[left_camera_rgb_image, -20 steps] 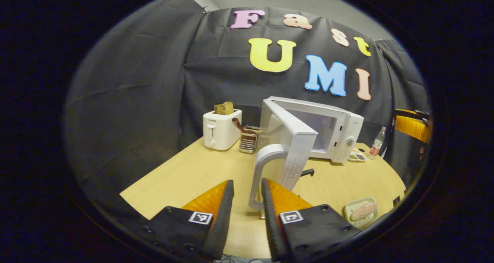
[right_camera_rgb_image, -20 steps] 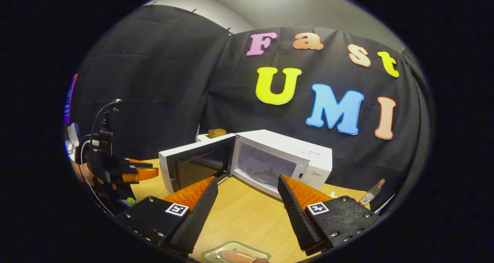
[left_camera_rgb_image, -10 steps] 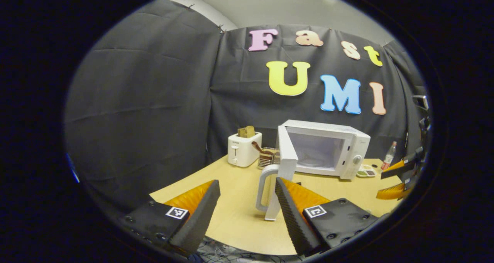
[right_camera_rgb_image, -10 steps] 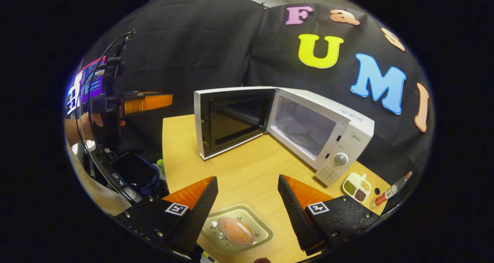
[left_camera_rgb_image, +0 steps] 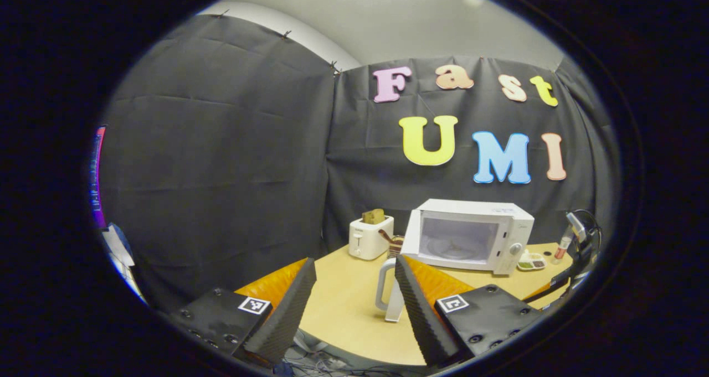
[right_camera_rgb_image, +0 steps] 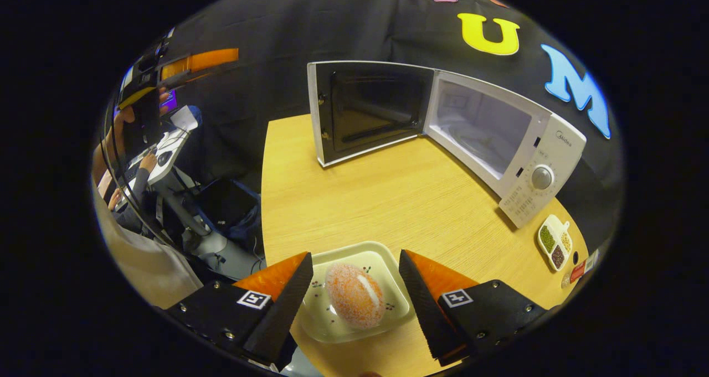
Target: Open the microwave oven with the left hand, put the food in, and close the microwave oven.
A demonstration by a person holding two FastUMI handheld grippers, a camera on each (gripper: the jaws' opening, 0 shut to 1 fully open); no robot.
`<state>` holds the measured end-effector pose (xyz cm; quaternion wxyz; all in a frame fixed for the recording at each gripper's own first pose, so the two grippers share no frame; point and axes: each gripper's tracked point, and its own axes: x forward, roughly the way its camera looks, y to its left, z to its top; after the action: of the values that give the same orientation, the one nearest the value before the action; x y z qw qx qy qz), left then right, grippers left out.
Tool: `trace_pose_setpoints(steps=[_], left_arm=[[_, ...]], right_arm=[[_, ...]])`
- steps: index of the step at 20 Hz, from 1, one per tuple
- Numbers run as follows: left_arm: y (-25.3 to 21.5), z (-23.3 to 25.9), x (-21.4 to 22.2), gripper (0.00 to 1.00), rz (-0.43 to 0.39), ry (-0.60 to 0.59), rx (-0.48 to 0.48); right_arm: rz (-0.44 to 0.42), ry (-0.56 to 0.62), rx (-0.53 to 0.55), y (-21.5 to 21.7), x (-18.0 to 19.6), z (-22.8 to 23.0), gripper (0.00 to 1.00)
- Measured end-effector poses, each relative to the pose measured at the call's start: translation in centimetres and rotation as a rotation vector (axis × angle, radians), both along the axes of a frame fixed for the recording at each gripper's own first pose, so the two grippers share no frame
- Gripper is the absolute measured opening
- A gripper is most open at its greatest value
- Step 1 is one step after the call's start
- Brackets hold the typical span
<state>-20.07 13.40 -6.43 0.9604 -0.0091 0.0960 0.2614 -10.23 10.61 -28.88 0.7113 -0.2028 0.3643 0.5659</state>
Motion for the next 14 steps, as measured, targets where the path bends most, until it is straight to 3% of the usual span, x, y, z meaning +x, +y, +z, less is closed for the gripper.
trace_pose_setpoints(steps=[7,14], left_arm=[[-1.6,2.7,-1.8,0.93,0.044,-0.023,0.064],[-2.7,3.5,-2.1,0.93,0.063,-0.034,0.064]], right_arm=[[0.091,0.064,-0.079,-1.4,-1.2,-3.4,0.96],[0.114,0.077,-0.145,-2.2,-1.5,-6.2,0.96]])
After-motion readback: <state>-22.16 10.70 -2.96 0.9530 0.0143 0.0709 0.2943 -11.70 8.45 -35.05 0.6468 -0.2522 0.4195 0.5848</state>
